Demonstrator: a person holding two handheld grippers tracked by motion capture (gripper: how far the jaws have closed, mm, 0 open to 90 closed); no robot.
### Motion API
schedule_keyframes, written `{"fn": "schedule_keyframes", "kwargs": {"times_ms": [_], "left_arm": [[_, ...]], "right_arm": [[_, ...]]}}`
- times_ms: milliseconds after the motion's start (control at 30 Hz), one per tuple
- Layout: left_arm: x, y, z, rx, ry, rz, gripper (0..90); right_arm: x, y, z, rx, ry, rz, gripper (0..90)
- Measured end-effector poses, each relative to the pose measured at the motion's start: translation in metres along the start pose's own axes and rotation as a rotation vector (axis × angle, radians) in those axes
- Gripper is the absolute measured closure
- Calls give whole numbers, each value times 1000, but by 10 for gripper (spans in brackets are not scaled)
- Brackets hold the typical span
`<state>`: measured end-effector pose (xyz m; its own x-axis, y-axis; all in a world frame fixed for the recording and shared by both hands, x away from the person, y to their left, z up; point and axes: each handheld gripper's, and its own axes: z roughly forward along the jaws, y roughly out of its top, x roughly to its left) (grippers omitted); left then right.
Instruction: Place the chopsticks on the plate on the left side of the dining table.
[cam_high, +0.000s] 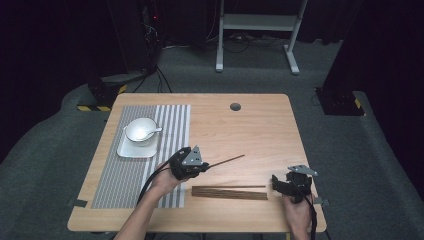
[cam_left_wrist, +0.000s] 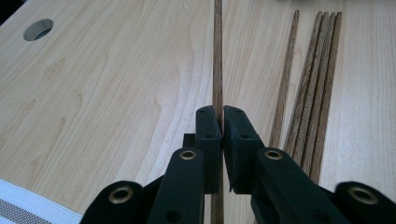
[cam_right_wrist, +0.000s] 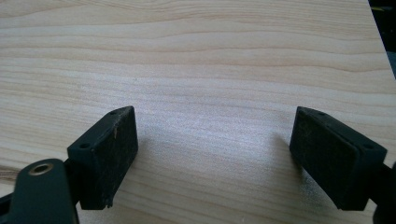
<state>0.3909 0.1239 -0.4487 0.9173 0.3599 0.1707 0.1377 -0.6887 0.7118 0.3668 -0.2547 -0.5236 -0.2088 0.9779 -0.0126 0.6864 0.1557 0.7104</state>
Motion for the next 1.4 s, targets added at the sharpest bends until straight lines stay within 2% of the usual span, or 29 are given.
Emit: {"fn": "schedule_keyframes", "kwargs": {"times_ms": [867,1400], "left_arm": [[6,-12,-18,8,54,-20,848],[8,-22,-29,35,87,-21,848]], "right_arm": [[0,0,0,0,0,0,148],[0,0,0,0,0,0,147]]}}
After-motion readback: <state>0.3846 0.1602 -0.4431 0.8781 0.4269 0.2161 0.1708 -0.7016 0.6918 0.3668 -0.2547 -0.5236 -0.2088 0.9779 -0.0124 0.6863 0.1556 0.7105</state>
